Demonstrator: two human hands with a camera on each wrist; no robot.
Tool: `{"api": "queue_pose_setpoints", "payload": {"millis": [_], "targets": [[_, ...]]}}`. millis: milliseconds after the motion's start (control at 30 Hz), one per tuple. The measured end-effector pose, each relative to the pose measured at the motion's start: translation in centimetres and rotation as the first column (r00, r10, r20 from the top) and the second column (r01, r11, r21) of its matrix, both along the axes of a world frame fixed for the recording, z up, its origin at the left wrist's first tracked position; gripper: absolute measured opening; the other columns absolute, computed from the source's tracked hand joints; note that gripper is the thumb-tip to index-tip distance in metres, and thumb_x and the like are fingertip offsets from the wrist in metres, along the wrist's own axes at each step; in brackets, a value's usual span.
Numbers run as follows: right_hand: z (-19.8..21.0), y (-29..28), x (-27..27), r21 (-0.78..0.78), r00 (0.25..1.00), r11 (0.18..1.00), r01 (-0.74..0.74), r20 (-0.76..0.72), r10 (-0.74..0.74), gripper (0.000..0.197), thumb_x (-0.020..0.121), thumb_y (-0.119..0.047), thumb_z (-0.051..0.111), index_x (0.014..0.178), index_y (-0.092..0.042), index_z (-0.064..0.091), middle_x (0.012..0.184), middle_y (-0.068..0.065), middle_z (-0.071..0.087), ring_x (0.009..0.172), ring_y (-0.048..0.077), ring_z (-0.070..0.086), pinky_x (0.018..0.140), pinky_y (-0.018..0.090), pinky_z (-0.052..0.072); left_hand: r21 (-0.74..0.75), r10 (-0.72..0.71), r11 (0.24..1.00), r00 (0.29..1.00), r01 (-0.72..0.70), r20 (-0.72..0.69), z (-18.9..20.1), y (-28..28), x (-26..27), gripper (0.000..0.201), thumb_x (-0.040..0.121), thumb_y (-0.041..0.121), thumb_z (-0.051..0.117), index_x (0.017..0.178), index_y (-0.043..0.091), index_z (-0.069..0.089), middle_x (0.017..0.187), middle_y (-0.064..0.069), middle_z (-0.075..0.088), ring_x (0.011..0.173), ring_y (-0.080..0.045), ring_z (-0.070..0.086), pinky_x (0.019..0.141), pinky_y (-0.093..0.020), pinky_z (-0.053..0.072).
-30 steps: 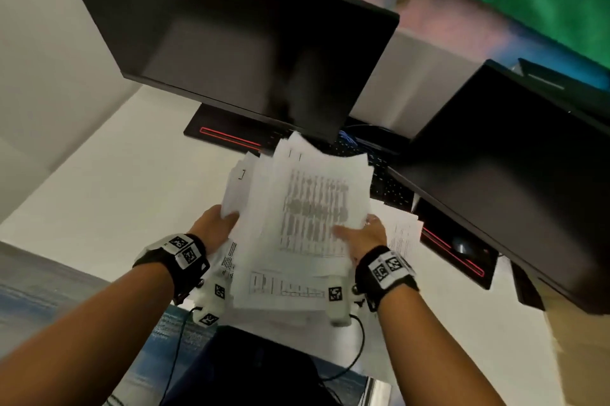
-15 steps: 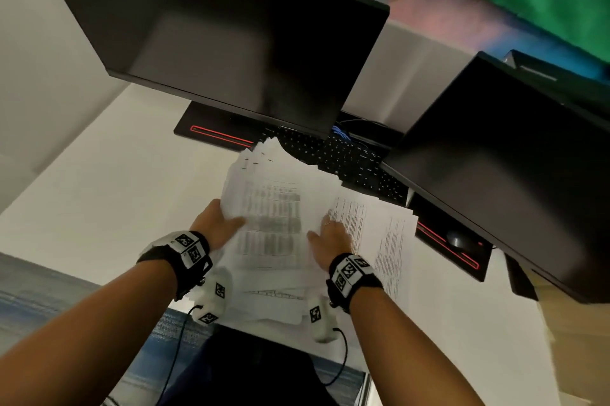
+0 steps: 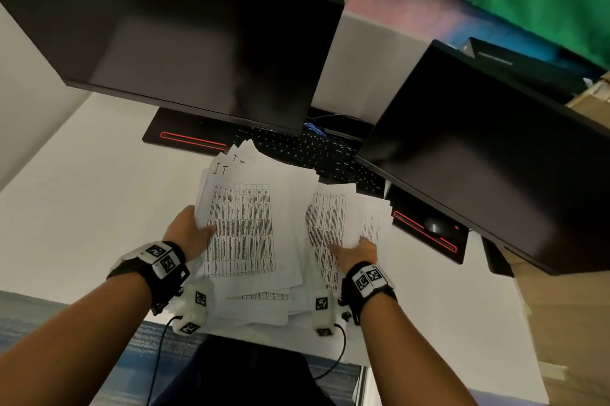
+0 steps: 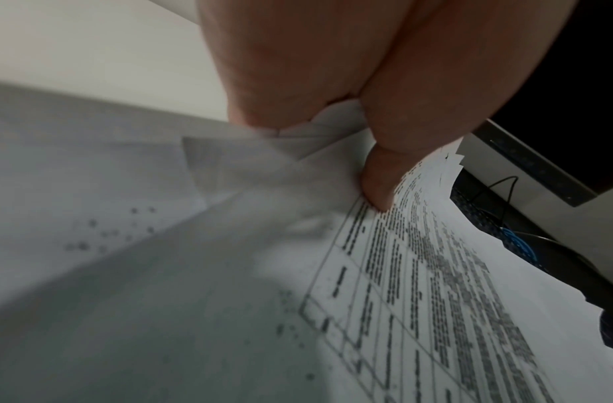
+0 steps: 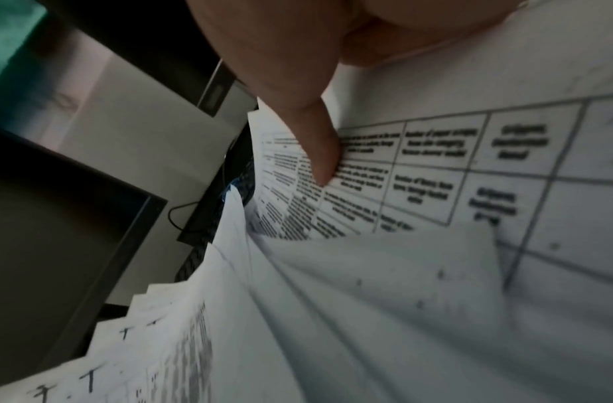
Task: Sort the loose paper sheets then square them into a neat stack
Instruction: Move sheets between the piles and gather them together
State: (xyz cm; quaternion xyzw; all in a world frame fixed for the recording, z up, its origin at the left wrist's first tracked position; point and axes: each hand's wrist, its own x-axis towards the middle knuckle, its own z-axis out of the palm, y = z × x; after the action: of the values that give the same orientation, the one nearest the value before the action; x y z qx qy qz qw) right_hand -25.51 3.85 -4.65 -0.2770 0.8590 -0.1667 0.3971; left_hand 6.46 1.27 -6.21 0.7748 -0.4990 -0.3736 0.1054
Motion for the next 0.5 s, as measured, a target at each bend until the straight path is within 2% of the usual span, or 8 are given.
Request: {"api": "queue_pose_setpoints", "payload": {"millis": [67,133,200,267,333,367,433,500], "targets": [[0.5,0.3,-1.9,-0.019,0.997,1.000,0.001,-0.075,-0.003,0.035,0.077,-0.023,0.083,0.102,-0.004,0.067,0.096,0.011,0.073,0.077,0.025,0.068,0.062,0.024,0.053,-0.009,0.003,1.000,1.000,-0.003,-0.005,0.0,0.0,0.2,0.028,0.093,0.021,0.066,0.113,0.005,0.055,0.096,-0.010,0.064,0.081,-0.026,0.060,0.064,-0.030,0.042],[1.5,0.7,-4.3,-0.017,0.984,1.000,-0.016,-0.178,0.013,0.030,0.082,-0.019,0.078,0.104,-0.004,0.066,0.100,0.014,0.072,0.081,0.028,0.069,0.063,0.025,0.052,-0.006,0.018,1.000,0.999,-0.018,-0.033,0.0,0.1,0.3,0.027,0.093,0.021,0.066,0.114,0.006,0.056,0.098,-0.013,0.067,0.084,-0.027,0.062,0.069,-0.034,0.045],[2.6,1.1,-6.0,0.003,0.973,1.000,-0.020,-0.228,0.020,0.026,0.085,-0.017,0.074,0.104,-0.003,0.065,0.104,0.016,0.071,0.078,0.027,0.063,0.062,0.024,0.049,0.004,0.024,1.000,0.999,-0.024,-0.046,0.0,0.2,0.5,0.028,0.094,0.020,0.066,0.115,0.006,0.055,0.102,-0.013,0.067,0.086,-0.028,0.063,0.070,-0.034,0.045],[3.7,1.3,-6.6,-0.017,0.971,0.999,-0.032,-0.238,0.027,0.023,0.085,-0.015,0.074,0.102,-0.003,0.065,0.104,0.017,0.071,0.079,0.028,0.064,0.069,0.029,0.055,0.015,0.015,1.000,0.998,-0.014,-0.053,0.1,0.0,0.7,0.029,0.094,0.021,0.066,0.117,0.006,0.055,0.107,-0.013,0.067,0.089,-0.027,0.061,0.073,-0.034,0.045],[5.8,1.2,-6.2,-0.125,0.960,0.991,-0.048,-0.281,0.010,0.018,0.085,-0.015,0.073,0.097,-0.003,0.066,0.099,0.018,0.072,0.084,0.031,0.068,0.075,0.037,0.060,0.027,0.002,1.000,0.997,0.000,-0.079,-0.1,-0.1,1.0,0.033,0.093,0.022,0.067,0.120,0.006,0.056,0.113,-0.014,0.068,0.093,-0.027,0.062,0.079,-0.035,0.046],[7.3,1.0,-6.1,-0.201,0.948,0.977,-0.069,-0.317,0.002,0.017,0.085,-0.015,0.072,0.096,-0.002,0.065,0.096,0.017,0.071,0.082,0.031,0.068,0.074,0.038,0.060,0.031,0.000,1.000,0.996,0.003,-0.095,0.0,-0.1,1.2,0.035,0.092,0.021,0.068,0.122,0.006,0.057,0.115,-0.014,0.068,0.097,-0.029,0.063,0.082,-0.035,0.046],[11.3,0.6,-5.8,-0.346,0.925,0.931,-0.114,-0.380,-0.028,0.019,0.086,-0.016,0.072,0.097,-0.001,0.065,0.090,0.010,0.068,0.079,0.025,0.064,0.072,0.033,0.057,0.046,-0.006,0.999,0.992,0.011,-0.124,0.2,0.0,1.4,0.039,0.091,0.019,0.069,0.126,0.008,0.056,0.119,-0.012,0.067,0.107,-0.031,0.062,0.089,-0.036,0.045],[15.2,0.2,-5.5,-0.497,0.944,0.862,-0.099,-0.320,-0.076,0.022,0.085,-0.016,0.074,0.100,-0.002,0.067,0.089,0.003,0.064,0.082,0.021,0.063,0.075,0.032,0.056,0.059,-0.014,0.998,0.985,0.024,-0.172,0.7,0.2,1.5,0.043,0.089,0.016,0.071,0.128,0.010,0.055,0.120,-0.009,0.066,0.108,-0.029,0.062,0.093,-0.038,0.046]]}}
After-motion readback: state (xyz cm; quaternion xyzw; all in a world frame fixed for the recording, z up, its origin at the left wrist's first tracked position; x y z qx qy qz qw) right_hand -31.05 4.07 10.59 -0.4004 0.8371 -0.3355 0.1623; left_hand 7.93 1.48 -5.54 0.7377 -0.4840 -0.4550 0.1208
